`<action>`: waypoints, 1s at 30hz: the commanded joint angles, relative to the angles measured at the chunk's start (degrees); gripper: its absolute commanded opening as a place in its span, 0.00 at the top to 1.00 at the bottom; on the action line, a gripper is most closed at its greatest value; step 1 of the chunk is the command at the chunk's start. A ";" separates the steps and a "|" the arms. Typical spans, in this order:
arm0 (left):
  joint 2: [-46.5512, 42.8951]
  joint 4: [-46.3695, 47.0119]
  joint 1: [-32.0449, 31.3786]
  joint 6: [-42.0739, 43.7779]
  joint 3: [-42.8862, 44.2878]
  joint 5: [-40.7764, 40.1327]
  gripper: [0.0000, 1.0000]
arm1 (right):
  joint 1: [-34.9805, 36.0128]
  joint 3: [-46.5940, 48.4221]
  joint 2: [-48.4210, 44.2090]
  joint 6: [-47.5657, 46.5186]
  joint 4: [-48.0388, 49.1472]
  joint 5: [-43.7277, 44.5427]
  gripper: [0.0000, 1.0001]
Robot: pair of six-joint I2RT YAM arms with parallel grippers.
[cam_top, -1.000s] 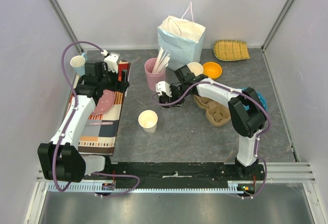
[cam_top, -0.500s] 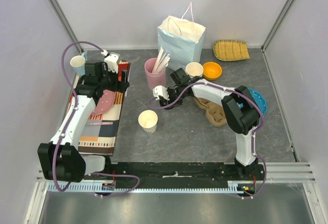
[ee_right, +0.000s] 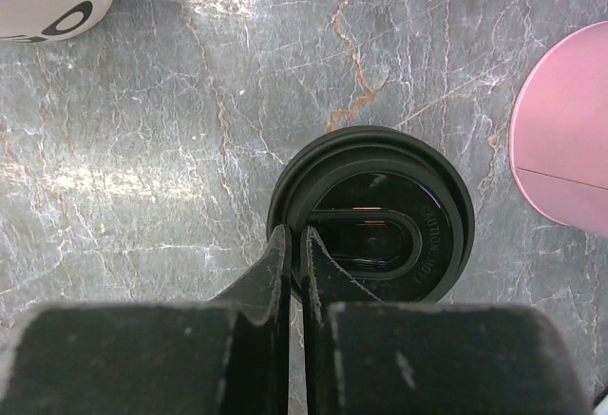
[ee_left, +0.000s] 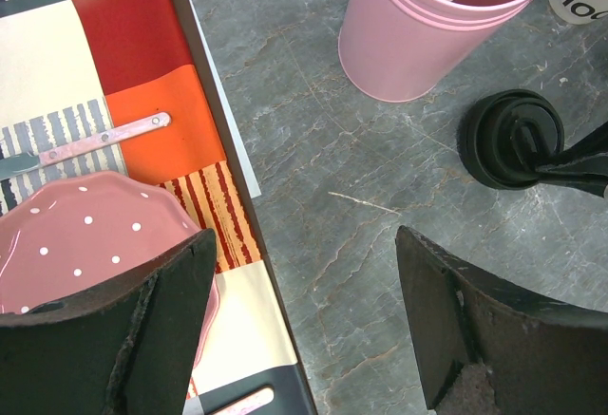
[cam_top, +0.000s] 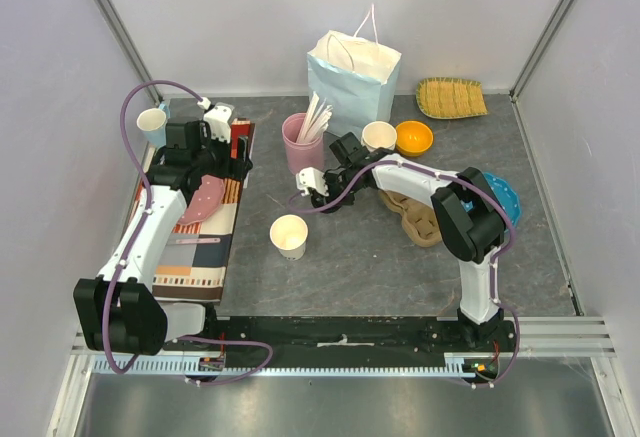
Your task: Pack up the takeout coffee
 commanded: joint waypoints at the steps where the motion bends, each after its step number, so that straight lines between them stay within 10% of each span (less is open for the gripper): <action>1: 0.15 0.39 0.27 1.92 -0.15 0.09 0.18 | 0.17 2.60 -1.70 -0.32 -2.11 -2.16 0.99; 30: -0.46 -0.84 0.10 2.01 0.91 0.88 0.18 | 6.48 15.96 -13.48 20.95 -15.65 0.84 1.00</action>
